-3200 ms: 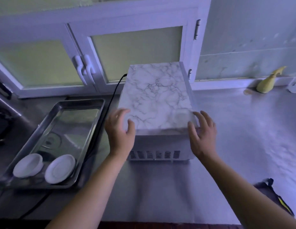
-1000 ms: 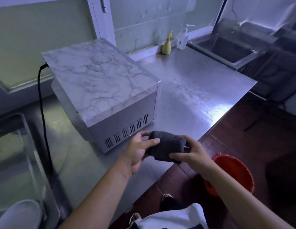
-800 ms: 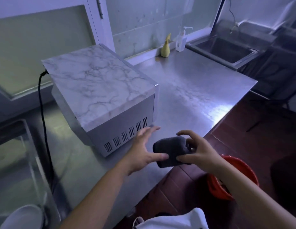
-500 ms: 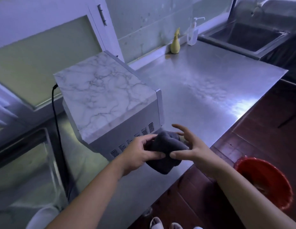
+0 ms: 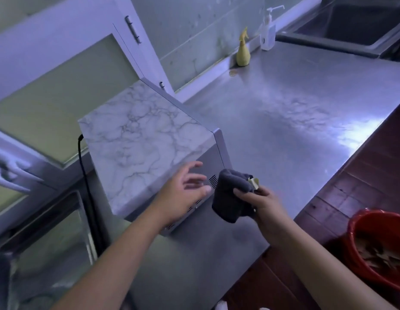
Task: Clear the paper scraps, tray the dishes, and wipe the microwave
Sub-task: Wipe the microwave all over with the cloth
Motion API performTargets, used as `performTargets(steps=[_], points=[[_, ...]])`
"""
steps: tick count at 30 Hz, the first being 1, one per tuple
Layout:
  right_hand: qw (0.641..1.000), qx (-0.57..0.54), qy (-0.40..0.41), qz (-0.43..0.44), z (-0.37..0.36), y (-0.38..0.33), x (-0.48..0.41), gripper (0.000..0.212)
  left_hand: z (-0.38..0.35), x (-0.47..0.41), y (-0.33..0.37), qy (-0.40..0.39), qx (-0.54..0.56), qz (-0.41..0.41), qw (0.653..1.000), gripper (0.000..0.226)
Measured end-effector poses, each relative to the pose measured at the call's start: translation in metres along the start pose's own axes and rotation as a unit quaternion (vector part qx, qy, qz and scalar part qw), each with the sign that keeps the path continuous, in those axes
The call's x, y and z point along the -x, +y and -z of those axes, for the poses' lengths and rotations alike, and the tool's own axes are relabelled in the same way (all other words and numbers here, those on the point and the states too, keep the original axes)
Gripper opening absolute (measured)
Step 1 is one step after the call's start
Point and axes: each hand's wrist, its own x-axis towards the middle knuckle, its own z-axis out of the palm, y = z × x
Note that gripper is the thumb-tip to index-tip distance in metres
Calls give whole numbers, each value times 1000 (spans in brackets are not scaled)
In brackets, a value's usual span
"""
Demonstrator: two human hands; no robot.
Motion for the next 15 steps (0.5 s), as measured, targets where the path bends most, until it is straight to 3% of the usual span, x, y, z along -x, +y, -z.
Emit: performTargets(steps=[2,5,7,11,15], points=[[992,54,96,60,-1,-8,-13,18,25,-22,13,85,-49,-74,992,32],[956,194,161,151,-8,-20,-32,16,61,-59,19,140,-153,-113,972,30],[915,282,176,229,-25,-25,-42,23,75,-86,12,146,-243,-109,953,34],[783,366,223,450,-58,-25,-66,52,76,-114,-6,152,-406,-20,901,47],[755,340,254,499,-69,2,-90,56,73,-114,-13,169,-418,-37,892,63]])
